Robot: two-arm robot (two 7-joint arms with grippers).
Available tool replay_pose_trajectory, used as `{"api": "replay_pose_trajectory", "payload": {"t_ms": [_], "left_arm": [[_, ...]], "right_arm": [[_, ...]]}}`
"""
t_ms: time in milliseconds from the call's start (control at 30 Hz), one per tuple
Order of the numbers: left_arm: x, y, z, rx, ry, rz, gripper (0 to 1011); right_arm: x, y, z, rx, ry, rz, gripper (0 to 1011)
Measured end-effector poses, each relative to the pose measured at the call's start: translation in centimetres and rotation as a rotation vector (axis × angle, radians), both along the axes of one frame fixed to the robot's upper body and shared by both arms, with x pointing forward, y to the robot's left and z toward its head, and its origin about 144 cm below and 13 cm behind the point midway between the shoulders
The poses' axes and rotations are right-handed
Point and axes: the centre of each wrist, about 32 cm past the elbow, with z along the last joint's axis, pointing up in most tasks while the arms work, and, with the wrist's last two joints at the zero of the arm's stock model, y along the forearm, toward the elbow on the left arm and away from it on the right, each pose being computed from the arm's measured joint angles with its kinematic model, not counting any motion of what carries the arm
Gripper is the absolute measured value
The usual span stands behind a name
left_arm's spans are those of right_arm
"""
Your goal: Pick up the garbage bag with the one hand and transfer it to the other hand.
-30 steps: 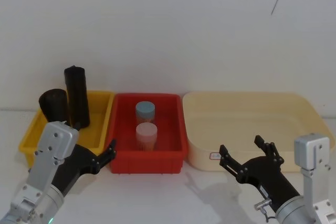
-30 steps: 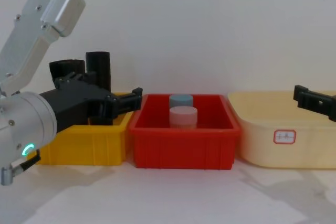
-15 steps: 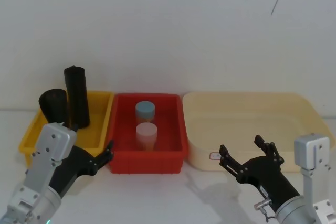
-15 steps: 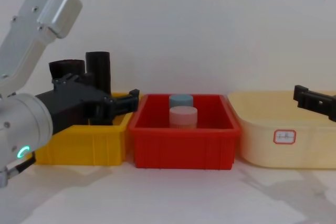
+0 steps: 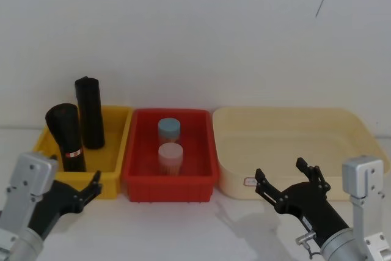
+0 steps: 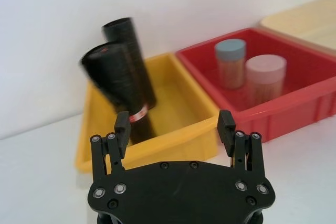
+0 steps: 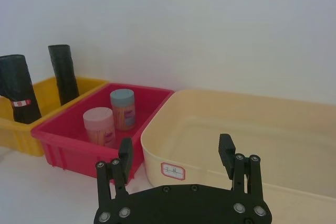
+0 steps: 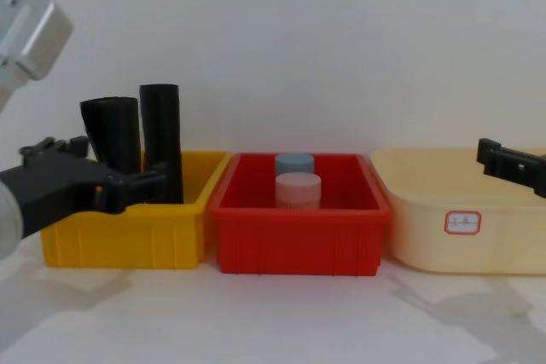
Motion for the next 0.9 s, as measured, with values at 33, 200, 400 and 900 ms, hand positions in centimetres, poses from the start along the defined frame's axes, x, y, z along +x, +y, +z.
{"api": "replay_pose_trajectory", "payload": {"t_ms": [33, 200, 400, 900], "left_arm": [[-0.1, 0.3, 0.0, -0.002, 0.003, 0.017, 1002], [0.0, 1.4, 0.1, -0.009, 0.006, 0.065, 1002], [0.5, 2.4, 0.3, -0.019, 0.006, 0.102, 1002], [2.9, 3.4, 0.9, -0.052, 0.01, 0.1, 1001]], "right_arm": [[0.0, 0.0, 0.0, 0.0, 0.0, 0.0, 1000], [0.0, 0.0, 0.0, 0.0, 0.0, 0.0, 1000], [0.0, 0.0, 0.0, 0.0, 0.0, 0.0, 1000], [0.0, 0.0, 0.0, 0.0, 0.0, 0.0, 1000]]}}
